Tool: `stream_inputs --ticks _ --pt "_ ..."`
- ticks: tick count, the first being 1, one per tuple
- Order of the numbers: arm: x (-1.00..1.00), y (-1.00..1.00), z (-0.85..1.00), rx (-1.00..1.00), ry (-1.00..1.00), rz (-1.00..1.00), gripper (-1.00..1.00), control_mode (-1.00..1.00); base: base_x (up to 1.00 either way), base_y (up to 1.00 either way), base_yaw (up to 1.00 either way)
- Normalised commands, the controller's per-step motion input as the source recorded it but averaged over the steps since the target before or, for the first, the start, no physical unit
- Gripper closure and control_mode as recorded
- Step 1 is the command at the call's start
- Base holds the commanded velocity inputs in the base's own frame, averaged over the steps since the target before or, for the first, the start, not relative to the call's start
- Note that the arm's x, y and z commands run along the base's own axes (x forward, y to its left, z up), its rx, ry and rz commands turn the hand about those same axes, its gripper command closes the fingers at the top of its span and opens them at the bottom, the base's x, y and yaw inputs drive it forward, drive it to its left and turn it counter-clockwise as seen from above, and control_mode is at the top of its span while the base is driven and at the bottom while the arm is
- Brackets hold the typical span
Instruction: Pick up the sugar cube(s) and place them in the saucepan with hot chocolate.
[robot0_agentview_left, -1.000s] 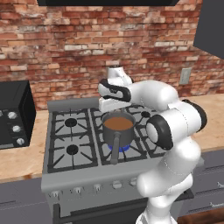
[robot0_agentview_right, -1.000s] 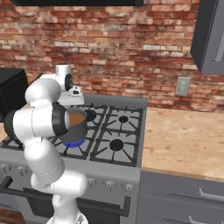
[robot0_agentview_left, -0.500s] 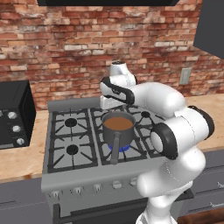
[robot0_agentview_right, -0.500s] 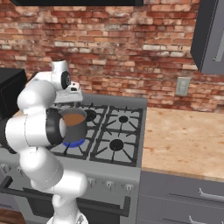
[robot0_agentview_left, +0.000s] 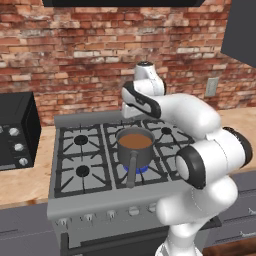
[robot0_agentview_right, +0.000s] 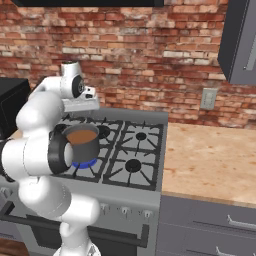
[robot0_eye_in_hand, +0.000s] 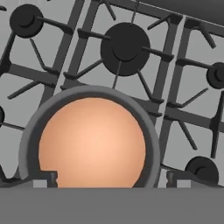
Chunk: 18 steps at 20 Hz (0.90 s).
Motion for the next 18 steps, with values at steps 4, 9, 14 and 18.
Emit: stream_inputs --ticks 4,9,14,18 --pt "-0.01 -0.09 0.19 0.02 -0.03 0.01 -1.0 -1.0 0.0 0.0 0.0" --pt "-0.1 -0.01 0.25 0.05 0.0 0.08 -1.0 -1.0 0.0 0.0 0.0" --pt "-0.09 0.0 0.16 0.02 -0.01 0.08 -1.0 -1.0 0.0 0.0 0.0" --pt "-0.23 0.0 0.18 0.02 -0.13 0.03 -1.0 -1.0 0.0 0.0 0.0"
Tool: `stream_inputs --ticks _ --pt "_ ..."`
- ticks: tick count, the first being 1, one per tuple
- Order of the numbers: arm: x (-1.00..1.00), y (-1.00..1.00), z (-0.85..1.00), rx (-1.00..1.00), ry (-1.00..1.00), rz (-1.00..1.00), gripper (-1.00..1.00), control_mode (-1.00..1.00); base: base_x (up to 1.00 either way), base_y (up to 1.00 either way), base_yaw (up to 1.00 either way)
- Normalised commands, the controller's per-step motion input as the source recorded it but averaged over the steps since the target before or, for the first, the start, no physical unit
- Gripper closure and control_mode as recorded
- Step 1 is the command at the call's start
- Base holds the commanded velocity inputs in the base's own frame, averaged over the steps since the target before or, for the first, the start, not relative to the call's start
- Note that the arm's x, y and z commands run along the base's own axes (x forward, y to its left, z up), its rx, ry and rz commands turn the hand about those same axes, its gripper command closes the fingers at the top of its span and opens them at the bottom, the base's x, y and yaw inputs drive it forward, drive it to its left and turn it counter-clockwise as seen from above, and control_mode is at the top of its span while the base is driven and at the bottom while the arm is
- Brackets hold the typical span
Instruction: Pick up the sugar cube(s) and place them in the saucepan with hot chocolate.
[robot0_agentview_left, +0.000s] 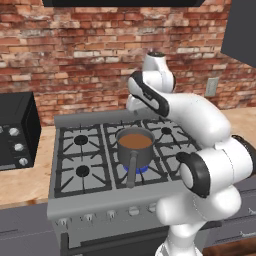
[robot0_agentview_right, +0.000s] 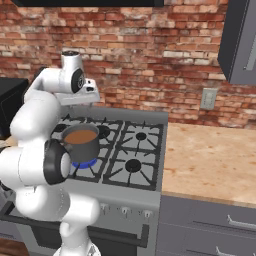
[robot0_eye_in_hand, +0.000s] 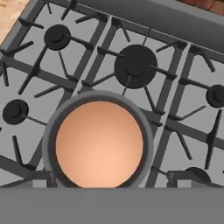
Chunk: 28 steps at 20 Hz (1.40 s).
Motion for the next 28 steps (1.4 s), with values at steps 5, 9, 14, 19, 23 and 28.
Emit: stream_inputs --ticks 5,9,14,19,23,28 --pt "-0.29 0.0 0.19 0.01 -0.27 0.0 -1.0 -1.0 0.0 0.0 0.0" --pt "-0.28 0.0 0.21 0.03 -0.3 0.0 -1.0 -1.0 0.0 0.0 0.0" --pt "-0.42 0.0 0.18 0.03 -0.26 0.0 -1.0 -1.0 0.0 0.0 0.0" --pt "-0.55 0.0 0.02 0.01 -0.11 0.0 -1.0 -1.0 0.0 0.0 0.0" --pt "-0.6 0.02 0.0 0.0 -0.07 0.0 -1.0 -1.0 0.0 0.0 0.0" --pt "-0.45 0.0 0.07 0.01 -0.07 0.0 -1.0 -1.0 0.0 0.0 0.0"
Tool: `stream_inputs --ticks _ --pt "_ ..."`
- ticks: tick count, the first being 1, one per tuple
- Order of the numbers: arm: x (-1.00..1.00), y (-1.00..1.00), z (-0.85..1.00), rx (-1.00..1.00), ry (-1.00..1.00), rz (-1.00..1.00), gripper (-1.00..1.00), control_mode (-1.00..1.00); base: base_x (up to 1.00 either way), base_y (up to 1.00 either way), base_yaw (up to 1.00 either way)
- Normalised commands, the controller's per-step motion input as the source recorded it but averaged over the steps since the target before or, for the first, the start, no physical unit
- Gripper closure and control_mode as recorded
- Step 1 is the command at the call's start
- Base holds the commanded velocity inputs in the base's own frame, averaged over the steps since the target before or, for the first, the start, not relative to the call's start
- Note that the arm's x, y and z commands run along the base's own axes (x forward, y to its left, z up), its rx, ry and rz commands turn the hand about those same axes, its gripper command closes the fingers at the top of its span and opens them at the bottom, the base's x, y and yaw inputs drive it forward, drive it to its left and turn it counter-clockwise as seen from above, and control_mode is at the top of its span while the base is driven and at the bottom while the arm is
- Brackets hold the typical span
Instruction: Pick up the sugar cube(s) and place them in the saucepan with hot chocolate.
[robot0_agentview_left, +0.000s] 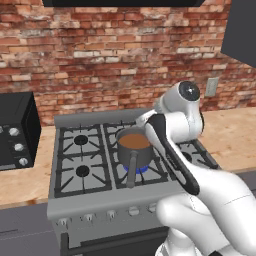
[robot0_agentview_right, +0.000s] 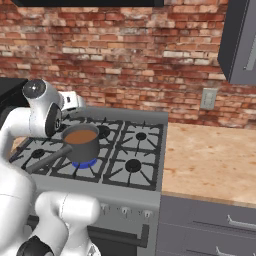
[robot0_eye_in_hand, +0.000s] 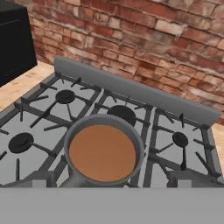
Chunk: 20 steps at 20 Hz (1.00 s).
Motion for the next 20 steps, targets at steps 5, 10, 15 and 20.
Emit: stream_inputs --ticks 5,10,15,20 --pt "-0.36 0.0 0.13 0.03 -0.09 0.0 -1.0 -1.0 0.0 0.0 0.0" --pt "-0.26 0.0 0.13 0.03 -0.1 0.0 -1.0 -1.0 0.0 0.0 0.0" --pt "-0.44 0.0 0.07 0.01 -0.08 0.01 -1.0 -1.0 0.0 0.0 0.0" --pt "-0.42 0.07 0.13 0.0 -0.11 0.06 -1.0 -1.0 0.0 0.0 0.0"
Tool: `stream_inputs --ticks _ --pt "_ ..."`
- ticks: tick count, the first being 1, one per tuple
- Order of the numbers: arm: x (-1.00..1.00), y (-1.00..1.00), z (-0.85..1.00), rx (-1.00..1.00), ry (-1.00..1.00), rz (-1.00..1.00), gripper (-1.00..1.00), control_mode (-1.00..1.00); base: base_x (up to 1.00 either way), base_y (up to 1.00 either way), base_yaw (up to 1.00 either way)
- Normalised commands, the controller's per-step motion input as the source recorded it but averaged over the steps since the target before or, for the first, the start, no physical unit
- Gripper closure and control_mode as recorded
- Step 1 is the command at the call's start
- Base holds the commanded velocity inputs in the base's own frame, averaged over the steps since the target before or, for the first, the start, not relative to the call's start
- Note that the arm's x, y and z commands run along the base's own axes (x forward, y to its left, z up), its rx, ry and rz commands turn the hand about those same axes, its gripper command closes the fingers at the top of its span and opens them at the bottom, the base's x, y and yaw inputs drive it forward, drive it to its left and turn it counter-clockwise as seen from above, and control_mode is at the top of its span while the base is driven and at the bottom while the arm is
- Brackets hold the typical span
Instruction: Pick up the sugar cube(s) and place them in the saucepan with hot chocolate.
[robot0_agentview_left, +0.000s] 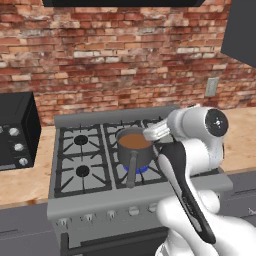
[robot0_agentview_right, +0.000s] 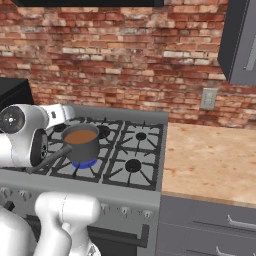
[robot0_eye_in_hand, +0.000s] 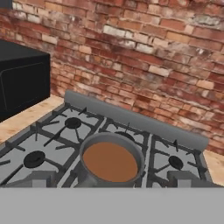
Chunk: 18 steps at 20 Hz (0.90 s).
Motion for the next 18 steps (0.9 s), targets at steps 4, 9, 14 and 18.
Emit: stream_inputs --ticks 4,9,14,18 --pt "-0.24 0.03 0.1 0.0 -0.12 0.03 -1.0 -1.0 0.0 0.0 0.0" --pt "-0.03 -0.04 0.0 0.0 -0.04 0.0 -1.0 -1.0 0.0 0.0 0.0" --pt "0.0 -0.25 0.0 0.01 0.0 -0.04 -1.0 -1.0 0.0 0.0 0.0" --pt "0.0 -0.28 0.0 0.04 0.0 -0.05 -1.0 -1.0 0.0 0.0 0.0"
